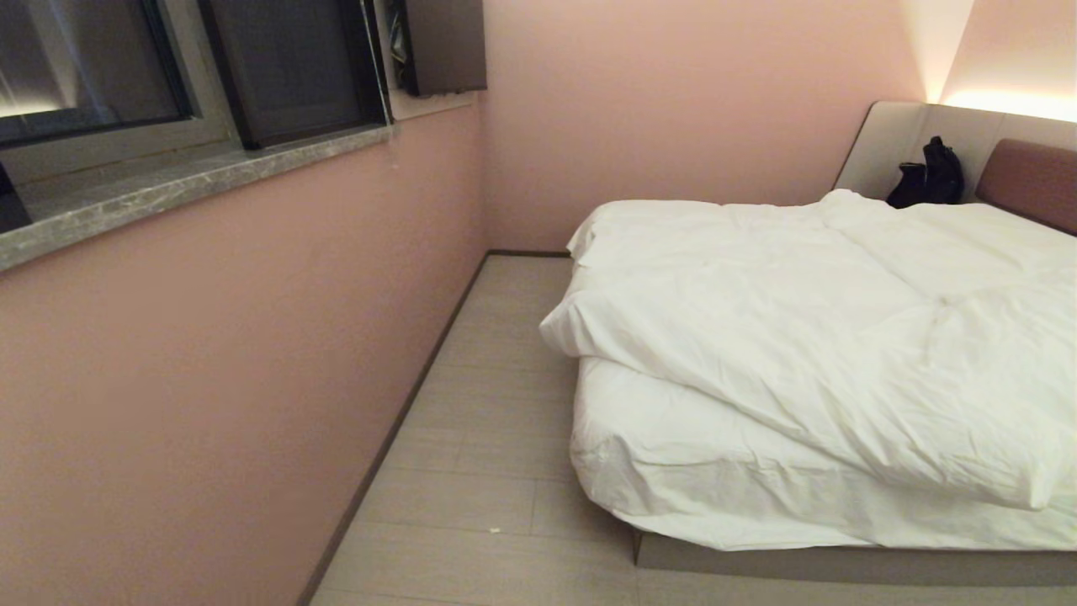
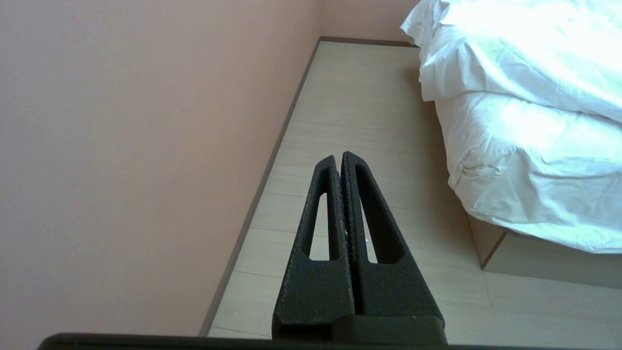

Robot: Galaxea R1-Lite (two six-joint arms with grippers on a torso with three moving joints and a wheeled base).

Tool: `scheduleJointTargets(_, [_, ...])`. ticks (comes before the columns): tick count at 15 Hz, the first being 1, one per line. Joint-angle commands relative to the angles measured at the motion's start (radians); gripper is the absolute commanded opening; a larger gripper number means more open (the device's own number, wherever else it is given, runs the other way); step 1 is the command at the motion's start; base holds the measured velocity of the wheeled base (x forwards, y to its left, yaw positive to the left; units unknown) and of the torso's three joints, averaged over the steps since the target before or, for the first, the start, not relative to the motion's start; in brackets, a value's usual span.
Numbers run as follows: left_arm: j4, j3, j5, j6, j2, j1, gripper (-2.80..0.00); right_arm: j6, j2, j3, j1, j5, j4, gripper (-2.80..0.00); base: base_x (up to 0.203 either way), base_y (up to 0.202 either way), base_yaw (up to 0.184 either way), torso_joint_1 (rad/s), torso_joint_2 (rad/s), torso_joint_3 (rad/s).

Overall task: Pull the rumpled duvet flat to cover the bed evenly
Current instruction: Hold the folded corner of the quilt

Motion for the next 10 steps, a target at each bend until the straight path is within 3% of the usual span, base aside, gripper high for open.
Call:
scheduleJointTargets(1, [0.000, 0.000, 0.000, 0.000, 0.000, 0.000, -2.80, 0.000, 0.000, 0.000, 0.000, 0.000, -0.002, -2.80, 0.000, 0.000, 0.000, 0.000, 0.00, 0.000])
scheduleJointTargets(10, [-0.002, 0.000, 0.002, -0.007, 0.000, 0.000, -2.80, 0.000, 0.000, 0.000, 0.000, 0.000, -0.002, -2.80, 0.184, 0.000, 0.001, 0.001, 0.00, 0.002])
